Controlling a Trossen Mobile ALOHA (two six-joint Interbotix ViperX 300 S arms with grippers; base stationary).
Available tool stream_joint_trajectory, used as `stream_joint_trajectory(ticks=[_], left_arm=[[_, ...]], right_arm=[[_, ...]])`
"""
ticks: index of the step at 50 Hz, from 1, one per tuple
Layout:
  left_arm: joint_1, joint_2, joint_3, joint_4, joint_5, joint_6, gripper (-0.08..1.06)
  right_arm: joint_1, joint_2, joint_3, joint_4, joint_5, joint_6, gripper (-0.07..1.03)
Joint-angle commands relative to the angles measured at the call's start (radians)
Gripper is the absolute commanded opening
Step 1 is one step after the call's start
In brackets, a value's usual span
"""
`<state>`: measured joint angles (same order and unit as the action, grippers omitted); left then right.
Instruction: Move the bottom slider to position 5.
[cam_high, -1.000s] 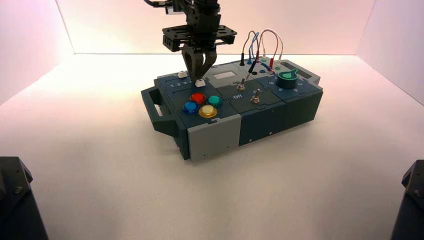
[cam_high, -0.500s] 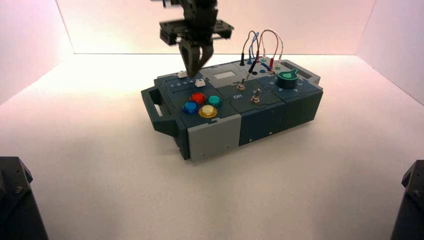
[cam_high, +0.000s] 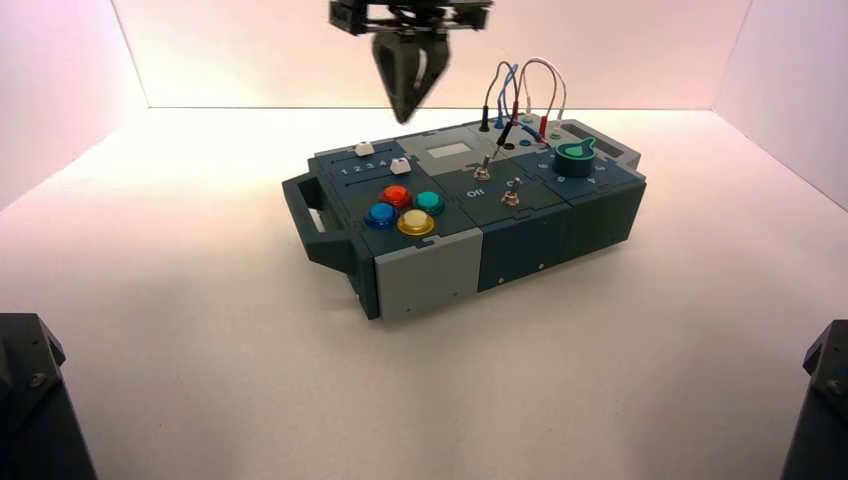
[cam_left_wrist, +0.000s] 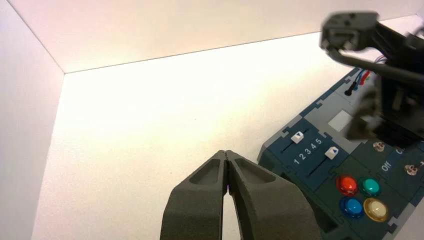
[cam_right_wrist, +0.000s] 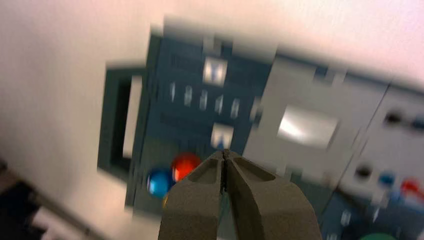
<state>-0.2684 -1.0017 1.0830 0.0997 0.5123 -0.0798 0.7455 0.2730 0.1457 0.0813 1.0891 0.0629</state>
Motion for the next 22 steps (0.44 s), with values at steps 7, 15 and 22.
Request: stream_joint_trajectory(ticks=[7, 15, 22], left_arm=[[0.002, 0.020, -0.020, 0.000, -0.005, 0.006, -0.03], [0.002, 0.020, -0.018, 0.000, -0.005, 0.006, -0.03], [0.002, 0.021, -0.020, 0.000, -0.005, 0.008, -0.03]], right_arm=[[0.002, -0.063, 0.037, 0.015, 0.080, 0.006, -0.02], [0.003, -0.057, 0.051, 0.023, 0.071, 0.003, -0.02], [0.003, -0.049, 0.046, 0.023, 0.066, 0.002, -0.02]])
